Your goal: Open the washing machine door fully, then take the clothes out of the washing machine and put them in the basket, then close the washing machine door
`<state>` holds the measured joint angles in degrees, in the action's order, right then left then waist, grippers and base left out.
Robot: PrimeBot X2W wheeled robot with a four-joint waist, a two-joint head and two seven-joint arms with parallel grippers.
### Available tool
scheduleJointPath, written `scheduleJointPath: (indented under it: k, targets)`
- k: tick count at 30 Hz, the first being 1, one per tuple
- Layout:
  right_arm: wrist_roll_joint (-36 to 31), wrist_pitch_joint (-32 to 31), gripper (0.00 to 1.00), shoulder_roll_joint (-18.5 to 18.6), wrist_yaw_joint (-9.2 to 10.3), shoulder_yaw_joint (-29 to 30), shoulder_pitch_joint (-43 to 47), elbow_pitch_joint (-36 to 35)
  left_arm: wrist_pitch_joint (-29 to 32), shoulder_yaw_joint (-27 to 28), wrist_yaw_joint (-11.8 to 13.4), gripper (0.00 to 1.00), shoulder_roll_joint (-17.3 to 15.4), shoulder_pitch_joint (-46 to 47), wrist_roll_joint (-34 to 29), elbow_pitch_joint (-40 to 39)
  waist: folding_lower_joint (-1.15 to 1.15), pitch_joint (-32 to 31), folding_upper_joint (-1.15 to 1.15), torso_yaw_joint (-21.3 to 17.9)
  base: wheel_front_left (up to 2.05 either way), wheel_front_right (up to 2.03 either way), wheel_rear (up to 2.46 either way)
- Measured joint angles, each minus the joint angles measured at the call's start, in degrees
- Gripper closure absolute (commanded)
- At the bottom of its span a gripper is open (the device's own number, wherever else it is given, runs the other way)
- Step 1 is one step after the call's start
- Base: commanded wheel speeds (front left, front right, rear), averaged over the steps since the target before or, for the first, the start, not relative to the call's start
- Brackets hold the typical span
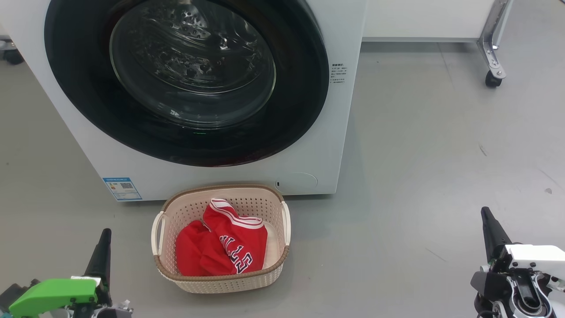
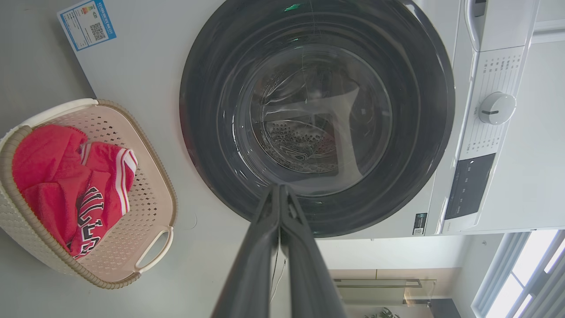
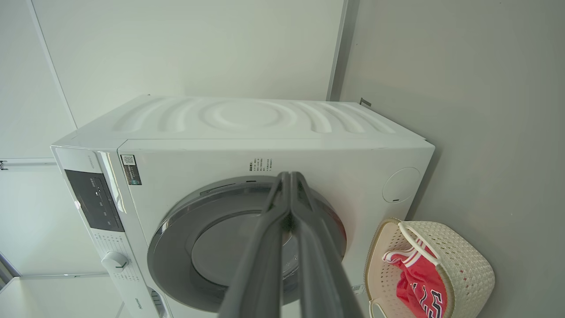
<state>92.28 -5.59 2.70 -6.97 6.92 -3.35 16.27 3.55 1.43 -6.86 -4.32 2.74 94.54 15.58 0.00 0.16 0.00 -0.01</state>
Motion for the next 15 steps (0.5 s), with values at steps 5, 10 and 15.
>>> scheduleJointPath:
  k: [5,10,15]
  targets:
    - [0.0,0.0,1.00,0.0,0.00,0.0,0.0,0.0,0.0,0.0,0.0,1.00,0.0,0.1,0.0,0.1,0.00,0.0,0.00,0.0,0.00,0.00,0.00]
    - [0.0,0.0,1.00,0.0,0.00,0.0,0.0,0.0,0.0,0.0,0.0,1.00,0.0,0.2,0.0,0.1,0.00,0.0,0.00,0.0,0.00,0.00,0.00]
    - [0.0,0.0,1.00,0.0,0.00,0.0,0.0,0.0,0.0,0.1,0.0,1.00,0.0,0.2,0.0,0.2,0.00,0.0,0.00,0.0,0.00,0.00,0.00]
